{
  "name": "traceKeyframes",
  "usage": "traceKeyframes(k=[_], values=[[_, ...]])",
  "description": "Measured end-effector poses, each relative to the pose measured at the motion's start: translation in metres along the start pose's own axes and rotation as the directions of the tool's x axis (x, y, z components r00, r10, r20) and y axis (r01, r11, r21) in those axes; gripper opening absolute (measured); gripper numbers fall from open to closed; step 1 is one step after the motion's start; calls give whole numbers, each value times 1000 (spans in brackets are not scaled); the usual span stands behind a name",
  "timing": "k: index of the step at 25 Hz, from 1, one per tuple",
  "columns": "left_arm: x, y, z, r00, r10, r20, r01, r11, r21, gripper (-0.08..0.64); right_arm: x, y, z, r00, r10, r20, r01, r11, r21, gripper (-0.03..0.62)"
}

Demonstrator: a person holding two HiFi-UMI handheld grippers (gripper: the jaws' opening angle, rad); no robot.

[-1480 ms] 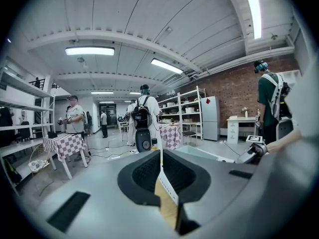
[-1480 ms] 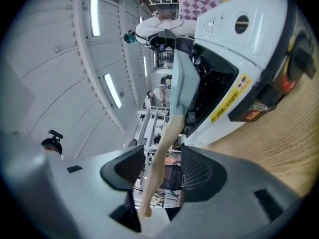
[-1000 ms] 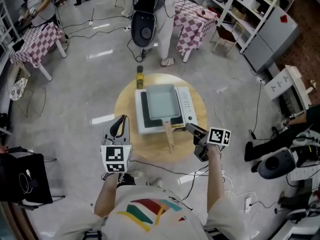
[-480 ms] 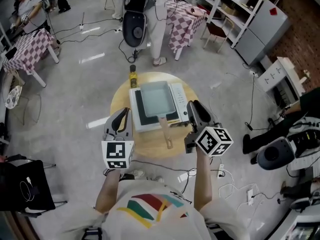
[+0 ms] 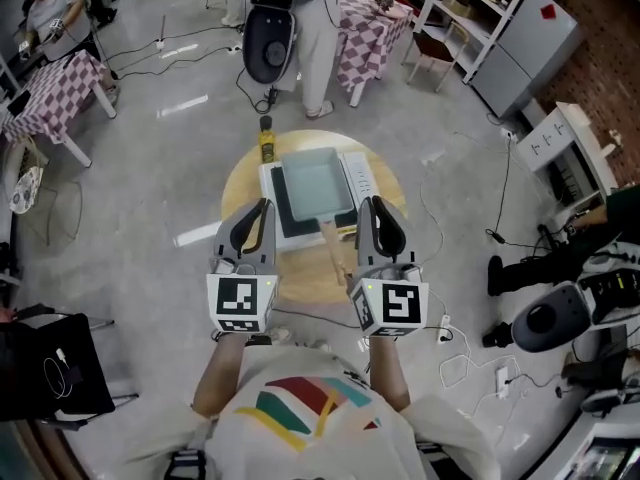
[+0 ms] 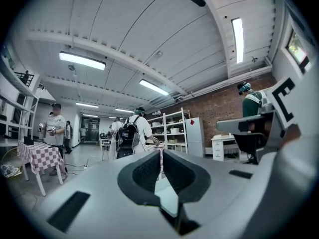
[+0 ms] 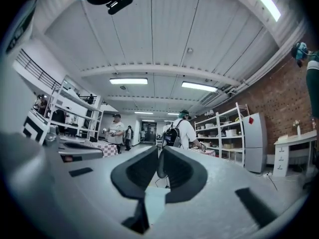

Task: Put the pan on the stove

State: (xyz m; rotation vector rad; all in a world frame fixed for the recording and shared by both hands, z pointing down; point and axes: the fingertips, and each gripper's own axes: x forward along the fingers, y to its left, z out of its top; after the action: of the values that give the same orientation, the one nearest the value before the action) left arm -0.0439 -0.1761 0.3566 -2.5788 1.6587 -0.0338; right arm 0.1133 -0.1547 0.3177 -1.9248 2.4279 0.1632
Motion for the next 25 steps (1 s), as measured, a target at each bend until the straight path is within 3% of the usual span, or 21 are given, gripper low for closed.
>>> traceKeyframes(k=[3,10,15,25], values=[[-1,-1,4,1000,-5,18,5,1000,11,12,-4,11,-1,1000,-13,14,13,1000,-12,23],[2,-15,5,999,-42,13,42,998,-38,13,-7,34,-15,1000,6,-14,-8,997,-75,12],[1,-23,6,998,-55,29,56,998,-20,12,-10,34,-27,998,-26,-64,22,997,-68,0],[1,-26,7,997,-70,37,70,998,6,12,-10,48,-37,996,27,-83,-30,999,-36,0]])
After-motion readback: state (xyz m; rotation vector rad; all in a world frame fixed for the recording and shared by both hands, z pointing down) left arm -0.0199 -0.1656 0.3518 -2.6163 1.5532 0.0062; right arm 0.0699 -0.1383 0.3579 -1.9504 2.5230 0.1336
